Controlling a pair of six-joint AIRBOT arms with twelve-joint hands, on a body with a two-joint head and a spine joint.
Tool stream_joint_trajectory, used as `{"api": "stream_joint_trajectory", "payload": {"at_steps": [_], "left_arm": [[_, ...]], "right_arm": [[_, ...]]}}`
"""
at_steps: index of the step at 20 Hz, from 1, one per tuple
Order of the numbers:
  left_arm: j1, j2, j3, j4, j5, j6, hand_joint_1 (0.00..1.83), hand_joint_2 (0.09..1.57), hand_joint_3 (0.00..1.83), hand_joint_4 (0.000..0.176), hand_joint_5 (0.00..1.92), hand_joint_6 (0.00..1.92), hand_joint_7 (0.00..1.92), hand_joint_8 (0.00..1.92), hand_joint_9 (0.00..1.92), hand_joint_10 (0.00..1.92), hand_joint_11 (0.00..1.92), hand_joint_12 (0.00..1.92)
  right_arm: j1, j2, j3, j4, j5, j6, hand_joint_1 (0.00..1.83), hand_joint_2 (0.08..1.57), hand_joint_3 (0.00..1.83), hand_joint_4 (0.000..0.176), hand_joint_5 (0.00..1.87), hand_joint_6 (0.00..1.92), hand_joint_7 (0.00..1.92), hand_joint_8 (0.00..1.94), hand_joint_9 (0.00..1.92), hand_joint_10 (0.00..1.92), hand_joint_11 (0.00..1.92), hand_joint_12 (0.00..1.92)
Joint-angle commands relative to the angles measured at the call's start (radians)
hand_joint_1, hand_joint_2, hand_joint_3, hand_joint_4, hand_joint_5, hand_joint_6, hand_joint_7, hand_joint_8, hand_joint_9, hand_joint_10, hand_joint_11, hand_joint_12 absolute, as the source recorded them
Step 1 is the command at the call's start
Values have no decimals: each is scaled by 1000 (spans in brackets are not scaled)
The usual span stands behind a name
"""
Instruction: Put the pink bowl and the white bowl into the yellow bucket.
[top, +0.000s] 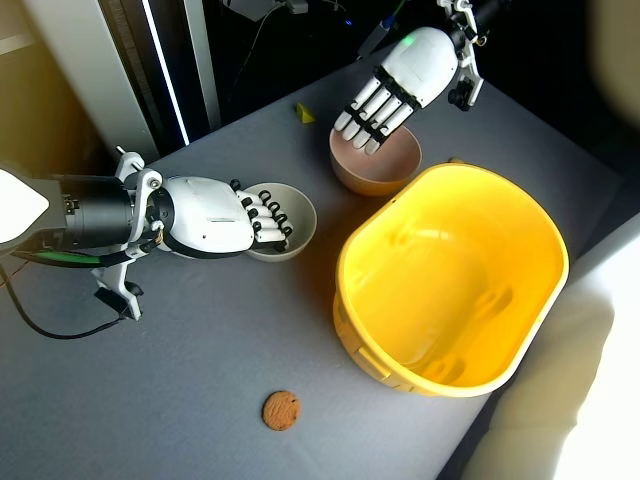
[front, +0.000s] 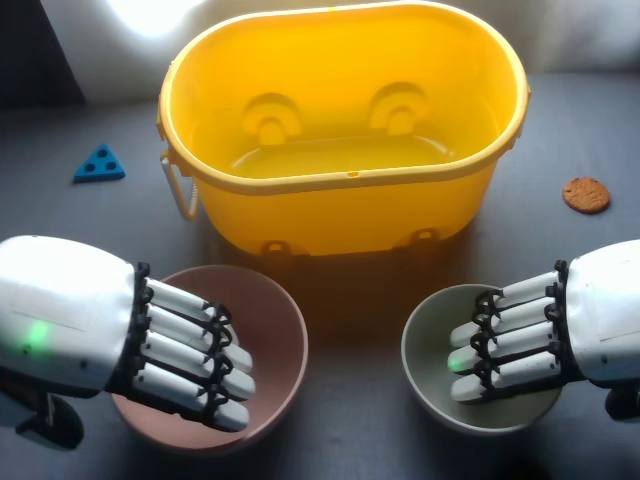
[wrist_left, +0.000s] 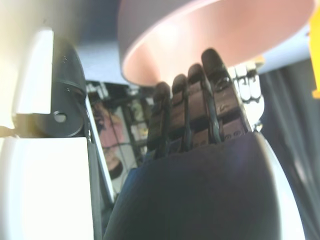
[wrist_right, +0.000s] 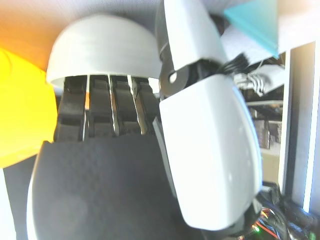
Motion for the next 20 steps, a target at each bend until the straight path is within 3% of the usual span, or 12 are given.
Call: {"api": "stream_joint_trajectory", "payload": {"at_steps": [1, 3, 5, 7, 10, 14, 20], "left_arm": [[2, 1, 2, -72, -44, 7, 1176, 1035, 1, 0, 129, 0, 109, 1, 119, 3, 0, 664], [12, -9, 4, -74, -31, 15, 1170, 1041, 4, 0, 92, 0, 90, 0, 89, 0, 0, 577], [20, -19, 9, -74, -16, 21, 1203, 1021, 0, 0, 118, 8, 99, 2, 98, 3, 0, 584], [26, -34, 22, -75, -1, 21, 1184, 1012, 0, 0, 96, 2, 86, 5, 96, 7, 0, 600], [36, -56, 51, -83, 17, 21, 1142, 1031, 3, 0, 48, 0, 63, 0, 73, 4, 0, 552], [43, -73, 82, -87, 32, 21, 1199, 1016, 0, 0, 78, 5, 78, 0, 94, 1, 0, 603], [45, -79, 88, -96, 37, 21, 1168, 1038, 1, 0, 54, 0, 66, 3, 72, 4, 0, 515]], "right_arm": [[2, 7, 3, 48, 49, 0, 1282, 1044, 2, 0, 132, 4, 76, 1, 52, 2, 0, 747], [3, 5, 3, 50, 49, -1, 1307, 1019, 0, 0, 114, 0, 77, 2, 59, 4, 0, 723], [3, 4, 4, 50, 49, -1, 1317, 1015, 0, 0, 139, 8, 82, 2, 51, 4, 0, 648], [3, 3, 5, 50, 51, -1, 1269, 1018, 0, 0, 114, 3, 67, 0, 42, 1, 0, 694], [3, 3, 6, 50, 55, -2, 1322, 1014, 0, 0, 124, 3, 65, 1, 25, 5, 0, 456], [3, 3, 6, 51, 57, -2, 1297, 1020, 0, 0, 140, 14, 69, 7, 34, 10, 0, 706], [2, 3, 7, 51, 57, -7, 1284, 1041, 6, 0, 95, 5, 59, 0, 38, 2, 0, 679]]}}
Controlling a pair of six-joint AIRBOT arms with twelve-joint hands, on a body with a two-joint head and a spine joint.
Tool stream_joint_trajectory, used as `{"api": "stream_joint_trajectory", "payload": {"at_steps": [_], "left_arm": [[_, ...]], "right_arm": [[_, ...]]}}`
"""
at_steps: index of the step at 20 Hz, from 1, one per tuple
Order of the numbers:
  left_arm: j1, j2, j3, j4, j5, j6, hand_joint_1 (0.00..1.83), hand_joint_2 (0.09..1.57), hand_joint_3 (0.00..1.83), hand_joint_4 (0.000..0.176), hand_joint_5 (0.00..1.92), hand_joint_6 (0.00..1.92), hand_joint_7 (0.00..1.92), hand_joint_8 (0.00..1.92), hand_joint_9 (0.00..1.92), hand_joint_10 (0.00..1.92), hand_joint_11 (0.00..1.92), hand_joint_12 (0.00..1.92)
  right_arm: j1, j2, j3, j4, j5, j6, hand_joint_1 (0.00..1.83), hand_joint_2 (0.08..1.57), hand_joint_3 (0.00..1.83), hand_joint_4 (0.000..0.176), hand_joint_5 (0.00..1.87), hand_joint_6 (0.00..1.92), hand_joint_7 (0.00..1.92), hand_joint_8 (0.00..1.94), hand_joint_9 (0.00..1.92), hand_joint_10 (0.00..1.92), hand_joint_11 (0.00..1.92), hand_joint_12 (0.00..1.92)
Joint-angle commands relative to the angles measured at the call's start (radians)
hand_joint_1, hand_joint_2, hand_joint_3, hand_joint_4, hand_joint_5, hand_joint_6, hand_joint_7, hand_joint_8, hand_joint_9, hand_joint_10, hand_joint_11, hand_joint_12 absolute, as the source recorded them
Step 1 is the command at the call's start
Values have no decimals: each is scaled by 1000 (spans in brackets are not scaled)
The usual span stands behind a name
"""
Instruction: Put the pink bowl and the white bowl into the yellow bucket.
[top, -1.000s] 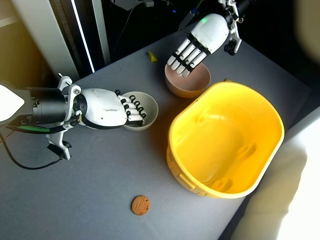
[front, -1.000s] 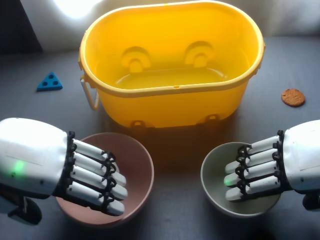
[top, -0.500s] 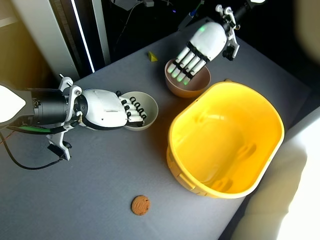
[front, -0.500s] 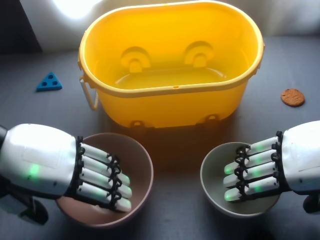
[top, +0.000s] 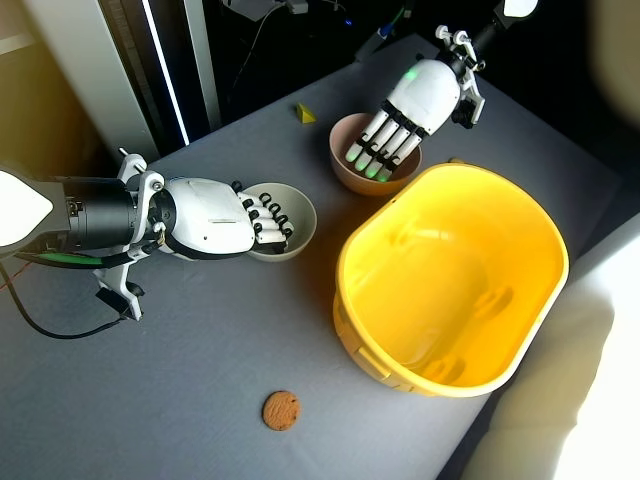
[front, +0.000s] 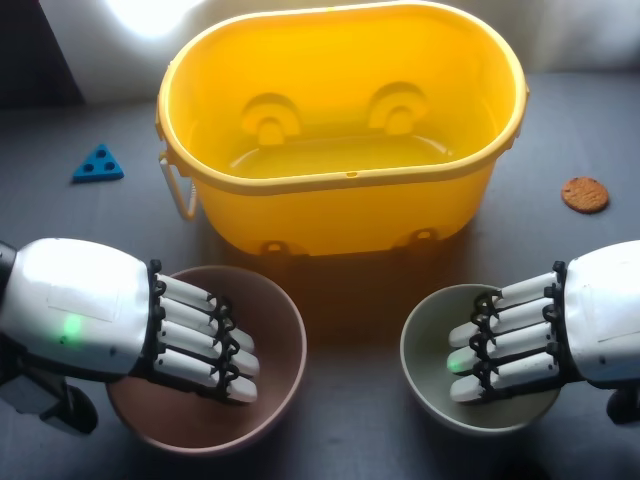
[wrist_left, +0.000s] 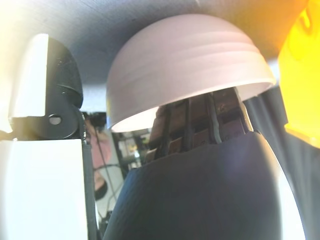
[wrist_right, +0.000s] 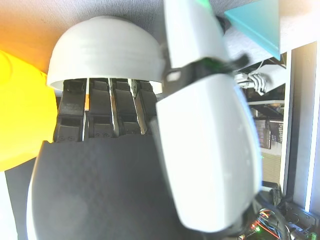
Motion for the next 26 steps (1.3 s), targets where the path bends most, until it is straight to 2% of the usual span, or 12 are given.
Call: {"api": "stream_joint_trajectory", "payload": {"at_steps": [1, 3, 5, 7, 8, 11, 13, 18, 23, 25, 26], "left_arm": [[0, 5, 0, -66, -48, 1, 1153, 1039, 1, 0, 62, 4, 79, 5, 87, 6, 0, 569], [0, 5, -3, -67, -47, 1, 1147, 1042, 2, 0, 73, 5, 80, 3, 91, 5, 0, 604], [3, 5, -3, -71, -46, 2, 1171, 1045, 0, 0, 76, 2, 77, 4, 81, 4, 0, 588], [8, 4, -3, -76, -46, 12, 1178, 1032, 0, 0, 78, 2, 93, 6, 109, 11, 0, 634], [11, 3, -2, -77, -45, 17, 1199, 1032, 0, 0, 89, 2, 88, 4, 100, 4, 0, 562], [18, -1, 3, -77, -42, 21, 1179, 1035, 2, 0, 81, 0, 83, 0, 89, 0, 0, 556], [19, -2, 5, -77, -41, 22, 1165, 1028, 0, 0, 57, 3, 93, 2, 109, 6, 0, 631], [18, -1, 6, -81, -41, 23, 1176, 1041, 2, 0, 81, 6, 77, 2, 78, 1, 0, 544], [23, -2, 7, -83, -39, 26, 1194, 1046, 0, 0, 105, 5, 99, 4, 96, 4, 0, 589], [23, -2, 7, -84, -39, 26, 1156, 1043, 1, 0, 76, 2, 127, 9, 132, 12, 0, 629], [23, -2, 7, -84, -39, 26, 1140, 1049, 3, 0, 61, 0, 115, 3, 125, 8, 0, 631]], "right_arm": [[3, 10, 3, 50, 54, -4, 1284, 1042, 5, 0, 110, 13, 61, 1, 40, 3, 0, 669], [3, 10, 3, 50, 54, -5, 1321, 1037, 2, 0, 136, 17, 81, 5, 49, 5, 0, 723], [3, 10, 3, 50, 54, -8, 1299, 1054, 2, 0, 116, 1, 73, 3, 38, 2, 0, 671], [3, 10, 3, 50, 54, -8, 1292, 1055, 2, 0, 115, 0, 73, 2, 41, 2, 0, 704], [3, 10, 4, 50, 54, -8, 1293, 1045, 0, 0, 136, 5, 84, 1, 59, 4, 0, 754], [3, 10, 4, 50, 54, -8, 1298, 1028, 0, 0, 139, 8, 78, 4, 48, 2, 0, 772], [3, 10, 4, 50, 54, -8, 1293, 1029, 0, 0, 147, 7, 78, 2, 38, 3, 0, 742], [3, 10, 3, 50, 54, -8, 1285, 1027, 0, 0, 160, 5, 88, 2, 55, 6, 0, 847], [3, 10, 4, 50, 54, -8, 1260, 1052, 6, 0, 100, 0, 60, 1, 37, 3, 0, 739], [3, 10, 4, 50, 53, -9, 1269, 1056, 6, 0, 129, 10, 83, 4, 52, 5, 0, 774], [3, 10, 4, 50, 53, -9, 1287, 1070, 8, 0, 121, 4, 64, 3, 31, 4, 0, 699]]}}
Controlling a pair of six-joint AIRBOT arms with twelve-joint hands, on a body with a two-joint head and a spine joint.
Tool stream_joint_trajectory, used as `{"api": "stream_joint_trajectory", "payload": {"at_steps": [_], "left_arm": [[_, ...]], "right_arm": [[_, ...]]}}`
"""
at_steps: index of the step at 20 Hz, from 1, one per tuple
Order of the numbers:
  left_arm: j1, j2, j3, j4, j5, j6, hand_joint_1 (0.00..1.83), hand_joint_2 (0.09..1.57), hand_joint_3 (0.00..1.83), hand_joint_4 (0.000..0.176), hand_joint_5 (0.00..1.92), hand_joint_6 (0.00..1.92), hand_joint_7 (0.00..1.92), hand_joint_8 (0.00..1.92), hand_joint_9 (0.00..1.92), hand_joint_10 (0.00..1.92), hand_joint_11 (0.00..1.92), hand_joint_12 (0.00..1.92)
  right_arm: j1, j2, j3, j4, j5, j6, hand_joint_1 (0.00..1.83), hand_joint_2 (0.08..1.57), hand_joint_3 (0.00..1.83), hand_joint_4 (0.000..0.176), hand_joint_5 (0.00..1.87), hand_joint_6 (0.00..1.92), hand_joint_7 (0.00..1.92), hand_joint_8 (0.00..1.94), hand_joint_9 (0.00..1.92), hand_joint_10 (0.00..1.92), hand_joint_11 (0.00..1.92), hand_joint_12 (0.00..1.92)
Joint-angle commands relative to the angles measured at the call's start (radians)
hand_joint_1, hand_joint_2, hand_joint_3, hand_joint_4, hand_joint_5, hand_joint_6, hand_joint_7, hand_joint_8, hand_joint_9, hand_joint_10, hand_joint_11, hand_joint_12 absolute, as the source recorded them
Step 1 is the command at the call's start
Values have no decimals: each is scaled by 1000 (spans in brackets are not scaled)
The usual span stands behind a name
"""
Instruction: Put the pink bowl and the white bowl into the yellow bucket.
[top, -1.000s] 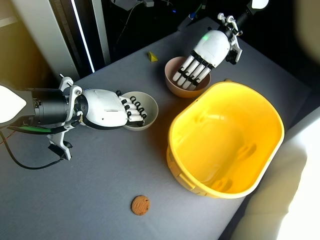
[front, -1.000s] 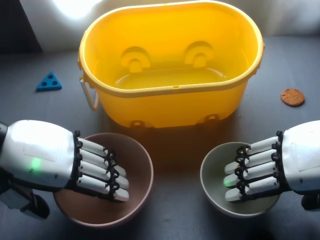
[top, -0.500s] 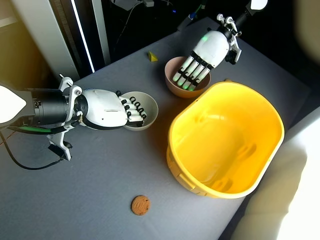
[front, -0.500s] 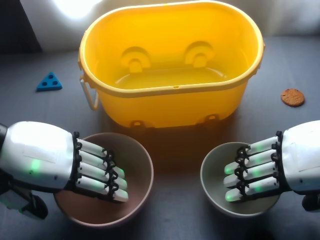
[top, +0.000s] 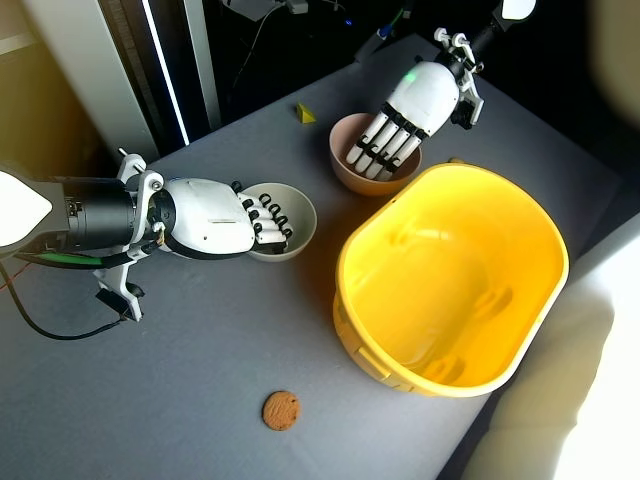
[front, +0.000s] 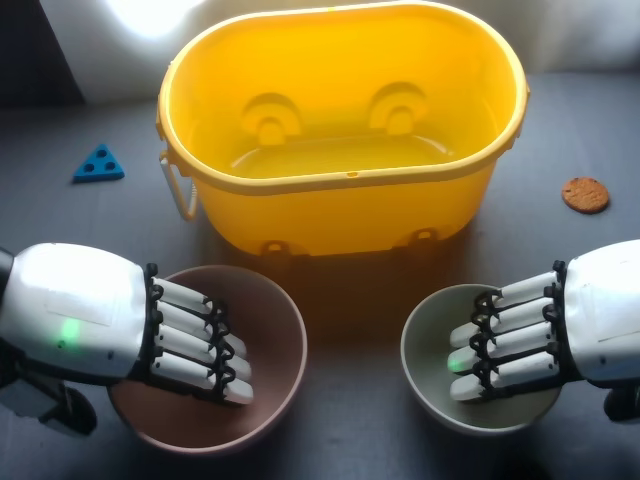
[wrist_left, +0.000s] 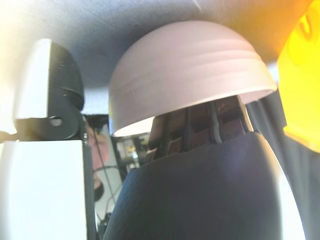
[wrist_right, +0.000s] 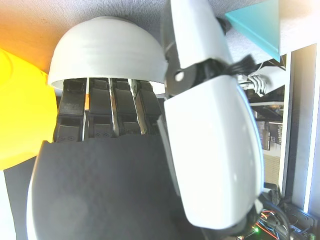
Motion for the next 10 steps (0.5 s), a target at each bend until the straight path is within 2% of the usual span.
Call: {"api": "stream_joint_trajectory", "payload": {"at_steps": [1, 3, 6, 8, 10], "left_arm": [[-2, -1, 5, -60, -50, 3, 1140, 1050, 2, 0, 58, 0, 120, 3, 129, 7, 0, 651], [0, -1, 5, -60, -50, 6, 1216, 1033, 0, 0, 84, 9, 142, 9, 138, 9, 0, 636], [2, -2, 7, -61, -48, 8, 1177, 1085, 7, 0, 113, 8, 191, 12, 205, 18, 0, 796], [3, -3, 8, -61, -47, 9, 1262, 1140, 4, 0, 360, 21, 412, 13, 379, 23, 0, 1003], [3, -2, 8, -63, -47, 9, 1226, 1240, 11, 0, 601, 30, 686, 36, 650, 89, 135, 1147]], "right_arm": [[3, 10, 2, 50, 52, -1, 1264, 1048, 0, 0, 155, 12, 71, 4, 41, 7, 0, 721], [3, 10, 2, 50, 52, -2, 1252, 1040, 0, 0, 131, 7, 68, 1, 44, 6, 0, 757], [3, 10, 2, 50, 52, -3, 1270, 1058, 1, 0, 185, 11, 131, 8, 90, 14, 0, 867], [3, 10, 2, 50, 52, -3, 1236, 1087, 6, 0, 255, 20, 243, 20, 207, 40, 0, 970], [3, 10, 2, 50, 52, -3, 1300, 1095, 5, 0, 459, 37, 468, 22, 418, 52, 31, 1211]]}}
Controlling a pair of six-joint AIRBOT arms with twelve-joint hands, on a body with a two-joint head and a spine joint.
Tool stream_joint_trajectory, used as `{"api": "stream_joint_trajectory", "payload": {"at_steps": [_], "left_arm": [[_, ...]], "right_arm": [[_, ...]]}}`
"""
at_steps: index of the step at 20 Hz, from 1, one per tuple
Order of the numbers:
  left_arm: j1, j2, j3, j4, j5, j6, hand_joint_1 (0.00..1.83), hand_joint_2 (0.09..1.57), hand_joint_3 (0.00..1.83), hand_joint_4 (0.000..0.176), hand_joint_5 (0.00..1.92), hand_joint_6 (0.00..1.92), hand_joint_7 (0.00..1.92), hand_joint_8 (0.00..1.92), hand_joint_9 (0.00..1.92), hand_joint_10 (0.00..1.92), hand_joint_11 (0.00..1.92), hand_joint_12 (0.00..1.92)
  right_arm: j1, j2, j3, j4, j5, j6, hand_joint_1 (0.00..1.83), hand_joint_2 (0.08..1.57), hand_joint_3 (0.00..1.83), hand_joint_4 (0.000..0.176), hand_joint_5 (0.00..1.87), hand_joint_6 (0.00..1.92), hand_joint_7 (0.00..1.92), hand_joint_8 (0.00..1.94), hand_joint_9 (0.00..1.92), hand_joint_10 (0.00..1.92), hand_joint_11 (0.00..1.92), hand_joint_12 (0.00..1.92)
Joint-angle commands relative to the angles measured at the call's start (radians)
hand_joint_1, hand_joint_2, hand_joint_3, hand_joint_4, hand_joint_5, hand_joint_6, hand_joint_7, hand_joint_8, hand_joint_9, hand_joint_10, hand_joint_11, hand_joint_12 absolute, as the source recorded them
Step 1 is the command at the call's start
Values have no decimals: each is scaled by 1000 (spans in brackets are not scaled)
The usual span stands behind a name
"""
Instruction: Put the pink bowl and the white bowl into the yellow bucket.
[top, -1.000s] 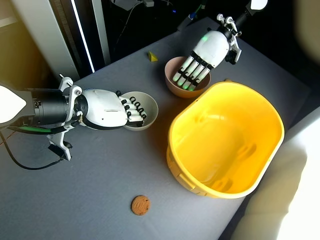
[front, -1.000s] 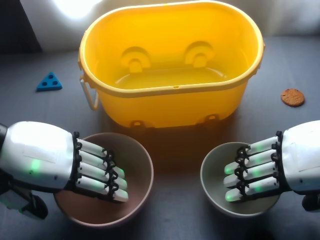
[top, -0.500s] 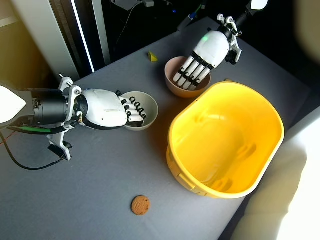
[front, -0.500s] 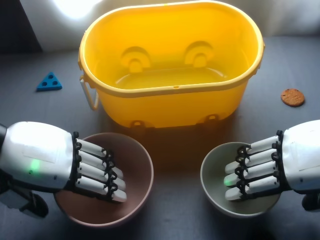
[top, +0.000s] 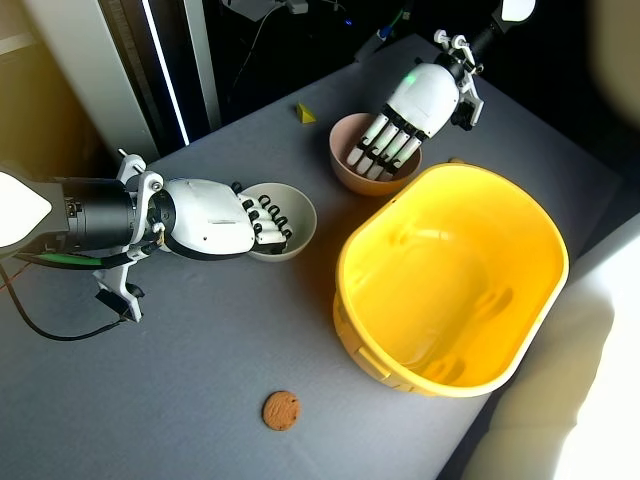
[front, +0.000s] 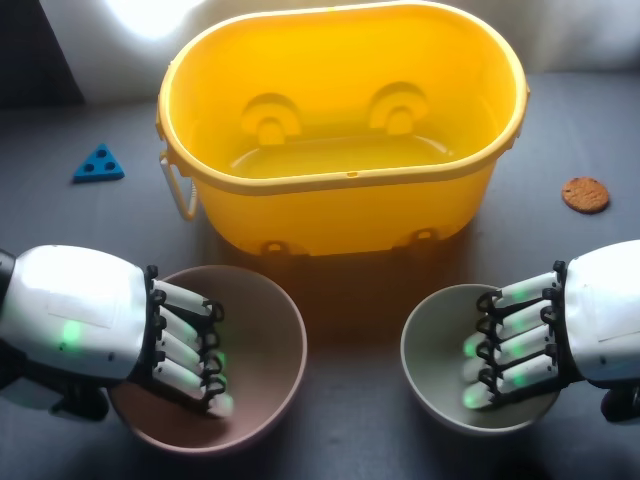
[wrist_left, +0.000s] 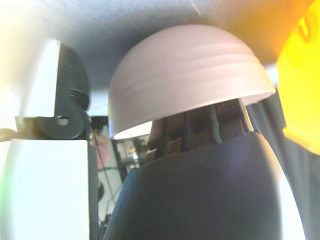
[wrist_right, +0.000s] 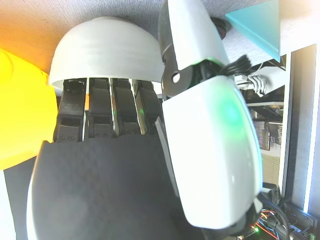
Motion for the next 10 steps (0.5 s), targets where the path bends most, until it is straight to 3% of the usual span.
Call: {"api": "stream_joint_trajectory", "payload": {"at_steps": [1, 2, 3, 4, 5, 7, 8, 9, 10], "left_arm": [[-3, 4, 4, -61, -50, 2, 1288, 1210, 70, 0, 704, 29, 706, 1141, 780, 198, 244, 1254], [-3, 4, 4, -63, -50, 2, 1177, 1263, 28, 0, 579, 1206, 784, 1322, 812, 483, 320, 1401], [-3, 4, 4, -64, -50, 2, 1139, 1273, 8, 0, 597, 1436, 778, 1353, 779, 734, 389, 1462], [-3, 4, 5, -64, -50, 2, 1076, 1279, 0, 0, 666, 1418, 734, 830, 731, 769, 385, 1426], [-3, 4, 6, -64, -50, 2, 1083, 1255, 0, 0, 720, 1355, 786, 500, 731, 694, 421, 1385], [-4, 4, 7, -67, -50, 2, 1076, 1261, 0, 0, 712, 1370, 871, 194, 751, 578, 426, 1357], [-4, 4, 7, -67, -50, 2, 1066, 1276, 1, 0, 687, 1406, 895, 146, 731, 634, 420, 1427], [-4, 4, 7, -67, -50, 2, 1054, 1297, 0, 0, 654, 1453, 911, 129, 712, 693, 426, 1488], [-4, 4, 7, -67, -50, 2, 1055, 1298, 0, 0, 649, 1460, 919, 118, 697, 748, 426, 1524]], "right_arm": [[3, 10, 2, 50, 52, -2, 1276, 1117, 6, 0, 499, 28, 513, 11, 465, 41, 63, 1234], [3, 10, 2, 50, 52, -3, 1303, 1117, 3, 0, 559, 44, 559, 21, 518, 53, 89, 1250], [3, 10, 2, 50, 52, -3, 1317, 1124, 2, 0, 617, 36, 604, 12, 559, 45, 114, 1260], [3, 10, 2, 50, 52, -3, 1318, 1128, 3, 0, 642, 38, 626, 15, 582, 48, 128, 1270], [3, 10, 2, 51, 52, -3, 1357, 1111, 0, 0, 722, 44, 710, 23, 664, 60, 214, 1258], [4, 10, 2, 51, 52, -4, 1380, 1097, 0, 0, 874, 45, 877, 28, 834, 81, 378, 1214], [4, 10, 2, 52, 52, -4, 1368, 1127, 14, 0, 861, 951, 928, 762, 844, 1021, 560, 1080], [5, 10, 2, 52, 52, -4, 1371, 1135, 0, 0, 815, 1159, 985, 876, 878, 1179, 679, 1091], [5, 10, 2, 52, 52, -4, 1376, 1117, 0, 0, 865, 1123, 1025, 858, 910, 1160, 731, 1083]]}}
